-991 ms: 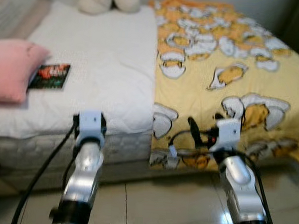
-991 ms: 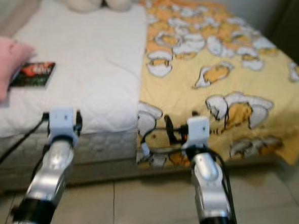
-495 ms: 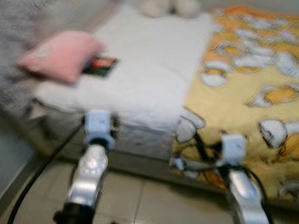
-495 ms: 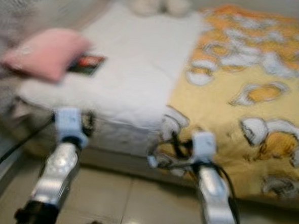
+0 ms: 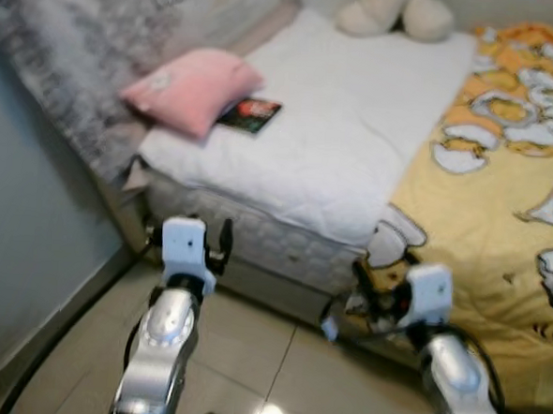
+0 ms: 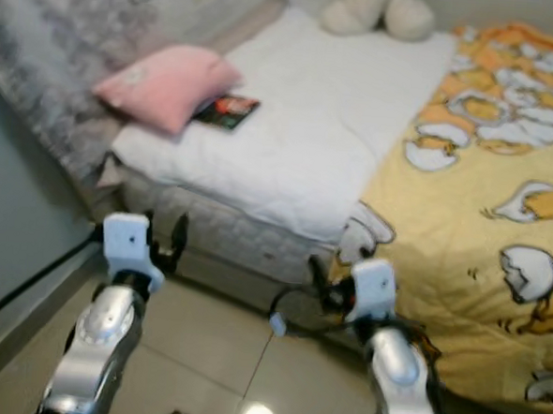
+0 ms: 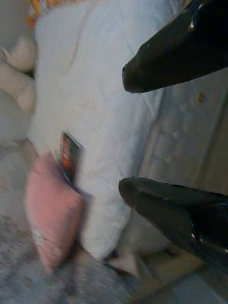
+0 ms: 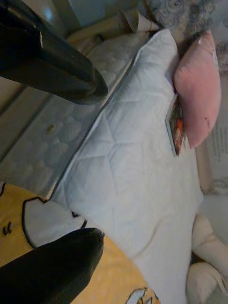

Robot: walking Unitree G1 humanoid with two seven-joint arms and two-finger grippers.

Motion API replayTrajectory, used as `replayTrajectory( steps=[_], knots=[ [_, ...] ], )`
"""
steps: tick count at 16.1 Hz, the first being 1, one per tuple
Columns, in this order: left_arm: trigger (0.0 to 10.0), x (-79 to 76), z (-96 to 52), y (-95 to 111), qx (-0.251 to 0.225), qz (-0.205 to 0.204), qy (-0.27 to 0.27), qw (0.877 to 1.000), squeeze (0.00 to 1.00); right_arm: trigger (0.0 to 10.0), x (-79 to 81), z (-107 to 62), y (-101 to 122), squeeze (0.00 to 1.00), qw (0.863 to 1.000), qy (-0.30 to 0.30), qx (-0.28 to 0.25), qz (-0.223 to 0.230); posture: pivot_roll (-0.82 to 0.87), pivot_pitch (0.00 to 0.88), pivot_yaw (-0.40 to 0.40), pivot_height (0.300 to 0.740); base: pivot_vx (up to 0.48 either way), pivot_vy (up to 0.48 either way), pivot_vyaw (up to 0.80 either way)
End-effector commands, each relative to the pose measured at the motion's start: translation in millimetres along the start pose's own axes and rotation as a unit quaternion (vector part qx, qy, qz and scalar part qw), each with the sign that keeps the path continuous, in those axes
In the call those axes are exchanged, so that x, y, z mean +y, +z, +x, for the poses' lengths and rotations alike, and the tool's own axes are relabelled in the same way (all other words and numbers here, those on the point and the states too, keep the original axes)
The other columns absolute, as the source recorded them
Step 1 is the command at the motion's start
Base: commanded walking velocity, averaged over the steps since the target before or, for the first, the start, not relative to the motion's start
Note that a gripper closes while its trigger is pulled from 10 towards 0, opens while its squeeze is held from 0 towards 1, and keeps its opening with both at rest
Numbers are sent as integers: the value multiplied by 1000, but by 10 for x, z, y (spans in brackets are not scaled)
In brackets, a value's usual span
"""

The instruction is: Clean up the room

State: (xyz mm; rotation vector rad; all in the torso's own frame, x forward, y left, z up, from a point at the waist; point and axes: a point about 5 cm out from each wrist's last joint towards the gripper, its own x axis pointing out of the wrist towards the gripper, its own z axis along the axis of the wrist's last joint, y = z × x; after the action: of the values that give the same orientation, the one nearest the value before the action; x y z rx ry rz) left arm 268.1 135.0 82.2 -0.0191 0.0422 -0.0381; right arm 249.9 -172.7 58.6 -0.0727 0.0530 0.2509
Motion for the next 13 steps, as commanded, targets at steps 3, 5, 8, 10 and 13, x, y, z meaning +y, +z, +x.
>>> replayTrajectory(
  steps=[3,5,8,10,13],
  knots=[
    [10000,37,34,-127,30,3,14,999,0,10000,-54,50,77,0,1000,-19,-9,14,-166,0,67,723,0,-474,602],
    [10000,-13,111,-110,26,11,-2,1000,0,10000,-49,13,62,0,1000,-21,-9,10,-171,0,70,723,0,-469,591],
    [10000,4,119,-97,24,9,1,1000,0,10000,-1,65,69,0,1000,-15,-9,11,-163,0,72,723,0,-121,594],
    [10000,10,125,-109,25,13,3,1000,0,10000,-9,83,65,0,1000,-16,-8,13,-155,0,69,723,0,0,594],
    [10000,81,137,-122,21,30,16,999,0,10000,-19,91,32,0,1000,-15,1,15,-141,0,62,723,0,0,594]
  ],
)
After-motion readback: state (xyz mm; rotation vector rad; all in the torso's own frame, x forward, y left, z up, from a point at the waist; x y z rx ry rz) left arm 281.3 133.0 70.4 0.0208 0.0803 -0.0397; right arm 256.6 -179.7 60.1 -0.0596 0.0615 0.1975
